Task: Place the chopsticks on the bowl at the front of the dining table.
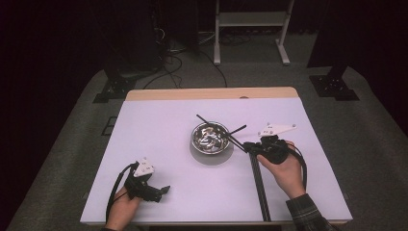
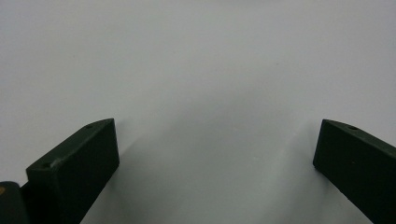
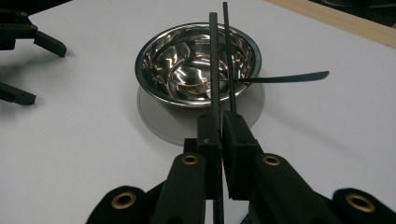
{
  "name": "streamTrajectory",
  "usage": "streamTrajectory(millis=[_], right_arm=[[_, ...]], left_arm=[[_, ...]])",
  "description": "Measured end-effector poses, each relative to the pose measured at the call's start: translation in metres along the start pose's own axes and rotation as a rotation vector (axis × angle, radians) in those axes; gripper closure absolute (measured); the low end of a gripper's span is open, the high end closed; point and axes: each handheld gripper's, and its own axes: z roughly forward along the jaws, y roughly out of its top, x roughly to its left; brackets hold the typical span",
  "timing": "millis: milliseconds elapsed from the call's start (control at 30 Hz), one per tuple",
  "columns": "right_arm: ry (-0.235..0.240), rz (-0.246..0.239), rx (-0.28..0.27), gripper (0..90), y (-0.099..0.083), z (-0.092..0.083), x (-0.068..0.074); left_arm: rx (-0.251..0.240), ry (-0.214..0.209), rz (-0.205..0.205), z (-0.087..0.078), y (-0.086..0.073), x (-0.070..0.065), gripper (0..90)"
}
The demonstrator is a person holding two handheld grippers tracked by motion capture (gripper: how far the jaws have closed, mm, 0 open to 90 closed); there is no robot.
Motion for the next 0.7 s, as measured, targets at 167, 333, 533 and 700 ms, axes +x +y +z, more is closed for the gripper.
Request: streamTrajectory(millis=[167,333,533,700], right_arm=[[0.013,-0.003,0.001,85.8,0.007,0.009,0.003],[0.027,-0.01,0.009,85.8,0.015,0.021,0.007],[0.039,-0.014,0.012,85.8,0.023,0.03,0.009],[0.052,-0.014,0.012,85.8,0.03,0.038,0.01]], left_arm=[[0.001,0.0,0.001,0.0,0.0,0.0,0.0],[0.0,0.001,0.002,0.0,0.0,0.0,0.0],[-0.001,0.0,0.0,0.0,0.0,0.0,0.0],[0.0,0.001,0.001,0.0,0.0,0.0,0.0]])
